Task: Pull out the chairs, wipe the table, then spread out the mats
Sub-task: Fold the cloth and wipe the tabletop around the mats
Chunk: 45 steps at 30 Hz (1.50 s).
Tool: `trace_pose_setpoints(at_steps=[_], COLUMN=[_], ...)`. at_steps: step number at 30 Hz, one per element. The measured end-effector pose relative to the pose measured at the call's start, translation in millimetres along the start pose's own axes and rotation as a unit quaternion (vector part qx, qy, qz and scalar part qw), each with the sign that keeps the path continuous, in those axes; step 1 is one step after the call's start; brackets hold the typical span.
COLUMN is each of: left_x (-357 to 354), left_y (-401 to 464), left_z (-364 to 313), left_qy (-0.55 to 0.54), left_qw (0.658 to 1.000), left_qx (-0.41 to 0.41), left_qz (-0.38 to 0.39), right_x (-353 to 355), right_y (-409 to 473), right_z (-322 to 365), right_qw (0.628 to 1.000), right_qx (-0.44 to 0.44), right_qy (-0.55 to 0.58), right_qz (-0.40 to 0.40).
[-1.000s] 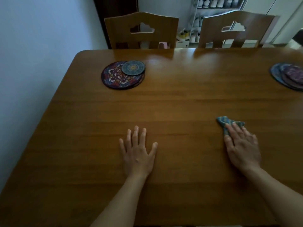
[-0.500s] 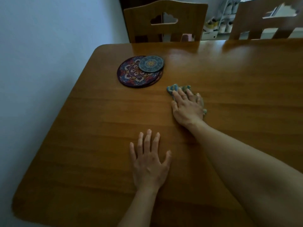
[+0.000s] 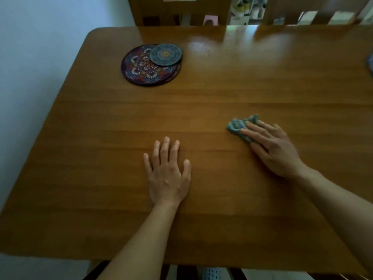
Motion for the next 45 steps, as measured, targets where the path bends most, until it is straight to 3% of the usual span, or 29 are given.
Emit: trace_pose_setpoints(at_steps=[3, 6, 8, 12, 14, 17, 19, 22, 26, 31, 33, 40, 45], left_x=[0.5, -0.1, -1.3, -1.0, -1.5, -1.3, -1.2, -0.1, 11.9, 12.4, 3.2, -9.5, -10.5], left_y=[1.9, 0.4, 0.3, 1.6, 0.4, -0.3, 1.2, 1.0, 1.2, 22.1, 31.8, 32.3, 31.8], left_z=[-0.2, -0.9, -1.0, -0.3, 2.7, 4.5, 4.1, 2.1, -30.1, -150.7, -173.0, -182.7, -182.8], left_qy=[0.000, 0.005, 0.005, 0.003, -0.002, -0.001, -0.002, 0.006, -0.029, -0.054, -0.041, 0.040, 0.045], left_qw=[1.000, 1.000, 1.000, 1.000, 1.000, 1.000, 1.000, 1.000, 0.993, 0.998, 0.997, 0.999, 0.999], left_qx=[-0.004, -0.010, -0.011, -0.008, -0.006, -0.002, -0.002, 0.005, 0.108, -0.002, -0.005, 0.014, 0.018], left_qz=[-0.002, 0.012, 0.018, 0.005, 0.005, 0.010, 0.015, 0.023, 0.023, 0.042, 0.065, 0.017, 0.014], right_x=[19.7, 1.9, -25.8, -85.7, -98.0, -82.0, -58.1, -14.0, 42.8, 88.6, 101.8, 115.9, 76.5], right_y=[-36.0, -44.2, -41.3, -50.3, -61.4, -80.9, -87.4, -91.2, -97.4, -75.8, -50.2, 77.9, 163.8], right_z=[-46.6, -20.9, 29.9, 133.6, 146.5, 113.3, 69.8, -5.5, -95.0, -172.6, -191.8, -195.2, -112.4], right_qw=[0.983, 0.959, 0.971, 0.998, 0.999, 0.991, 0.994, 0.998, 0.989, 0.973, 0.967, 0.961, 0.988], right_qx=[-0.161, -0.258, -0.216, -0.036, 0.019, 0.107, 0.085, -0.021, -0.138, -0.214, -0.229, -0.242, -0.131], right_qy=[-0.026, -0.035, -0.045, -0.038, -0.019, -0.035, -0.046, -0.047, -0.050, -0.049, -0.048, -0.041, -0.051], right_qz=[-0.081, -0.116, -0.090, -0.021, 0.028, 0.071, 0.058, 0.028, -0.021, -0.068, -0.096, -0.128, -0.059])
Point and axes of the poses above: each hand's wrist, its own y-axis towards the middle knuckle, its own x-axis out of the back of the hand, z = x × y, the point moved 6 cm from there along y, towards the middle knuckle, and after that the axes turned 11 degrees about y, right-handed, at the moved point
